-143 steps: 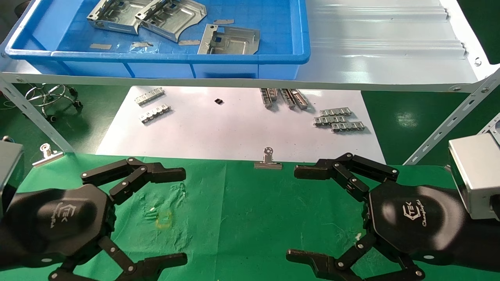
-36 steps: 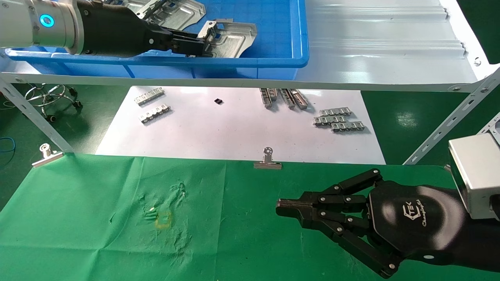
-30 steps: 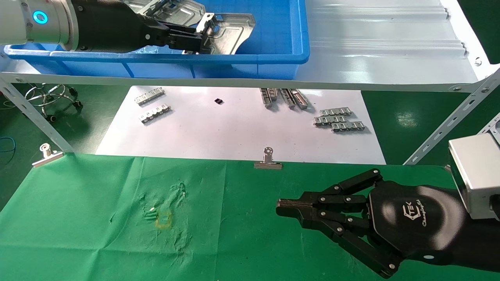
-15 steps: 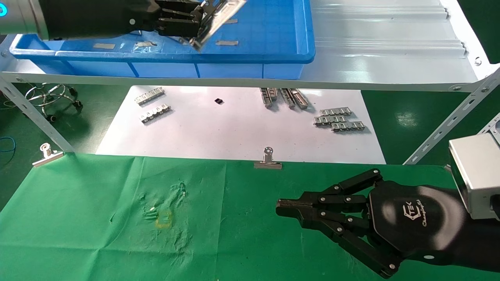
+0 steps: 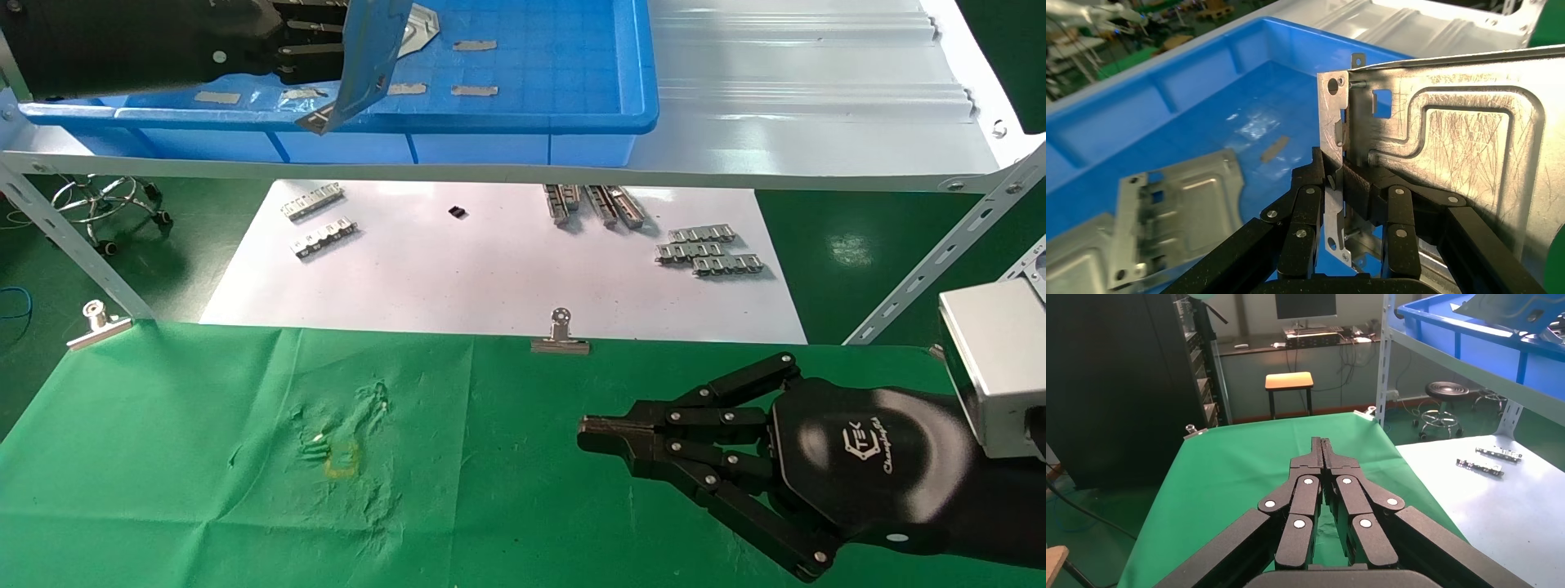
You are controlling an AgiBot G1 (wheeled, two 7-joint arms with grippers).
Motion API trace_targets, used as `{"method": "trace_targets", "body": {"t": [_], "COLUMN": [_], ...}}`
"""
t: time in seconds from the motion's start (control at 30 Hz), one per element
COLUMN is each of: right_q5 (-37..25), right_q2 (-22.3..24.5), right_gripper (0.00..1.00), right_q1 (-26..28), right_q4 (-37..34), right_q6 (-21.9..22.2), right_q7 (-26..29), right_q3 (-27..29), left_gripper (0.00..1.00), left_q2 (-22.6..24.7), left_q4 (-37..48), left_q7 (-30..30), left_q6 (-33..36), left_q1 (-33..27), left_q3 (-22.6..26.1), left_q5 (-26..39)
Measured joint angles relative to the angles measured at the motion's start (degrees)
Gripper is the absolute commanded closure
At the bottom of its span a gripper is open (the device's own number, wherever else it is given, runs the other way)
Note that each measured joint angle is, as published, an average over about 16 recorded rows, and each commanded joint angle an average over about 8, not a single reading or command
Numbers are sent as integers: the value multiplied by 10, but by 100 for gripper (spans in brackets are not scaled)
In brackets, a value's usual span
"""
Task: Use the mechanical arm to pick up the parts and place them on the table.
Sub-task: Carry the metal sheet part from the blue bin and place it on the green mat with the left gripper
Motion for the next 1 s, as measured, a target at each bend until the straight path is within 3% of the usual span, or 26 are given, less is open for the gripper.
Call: {"method": "trace_targets", "body": {"t": [0.27,0.67,1.0], "right_q5": [0,0,0], "right_q2": [0,0,0], "right_gripper": [100,100,100], "right_q1": [0,0,0], "right_q4": [0,0,0], "right_q6": [0,0,0], "right_q7": [0,0,0], "right_q3": [0,0,0], "left_gripper": [100,100,100], "left_q2": [-29,-84,-142], "left_q4": [-48,-131,-194], "left_q7": [45,113,168], "left_q6": [24,131,192], "left_q1": [20,62,102], "left_q3": [-22,-44,-25], "left_q5": [-33,-94,-129]}}
